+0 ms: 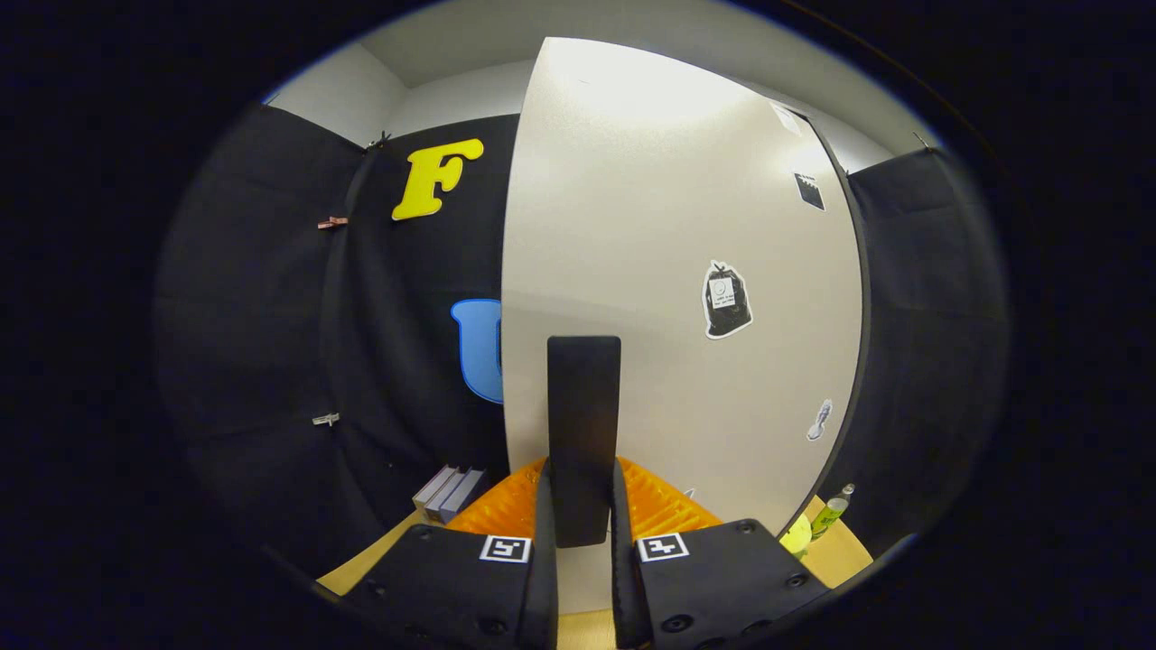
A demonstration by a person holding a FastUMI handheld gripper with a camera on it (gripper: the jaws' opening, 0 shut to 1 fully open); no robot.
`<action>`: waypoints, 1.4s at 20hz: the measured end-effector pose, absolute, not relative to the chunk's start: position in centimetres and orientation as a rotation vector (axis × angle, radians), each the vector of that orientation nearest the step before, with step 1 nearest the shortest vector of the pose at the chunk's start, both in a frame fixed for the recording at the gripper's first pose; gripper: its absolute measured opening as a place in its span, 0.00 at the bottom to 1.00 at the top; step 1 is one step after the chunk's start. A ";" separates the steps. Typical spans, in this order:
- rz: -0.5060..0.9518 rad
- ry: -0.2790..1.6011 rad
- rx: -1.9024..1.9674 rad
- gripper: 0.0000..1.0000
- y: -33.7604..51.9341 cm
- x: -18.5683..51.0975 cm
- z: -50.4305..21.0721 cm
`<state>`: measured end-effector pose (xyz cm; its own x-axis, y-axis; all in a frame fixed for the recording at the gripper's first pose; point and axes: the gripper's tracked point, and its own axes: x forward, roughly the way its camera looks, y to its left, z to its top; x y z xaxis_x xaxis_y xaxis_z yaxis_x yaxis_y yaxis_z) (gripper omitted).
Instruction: Open the shoe cabinet door, grab the shoes and put them into the shoe cabinet, then close the shoe cabinet door.
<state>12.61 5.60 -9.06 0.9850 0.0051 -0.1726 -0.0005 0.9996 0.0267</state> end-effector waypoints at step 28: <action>0.089 0.207 0.050 0.27 -7.9 -1.5 -7.4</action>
<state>-1.54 -7.91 -7.38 0.9746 0.0938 -0.2032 -0.0834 0.9948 0.0588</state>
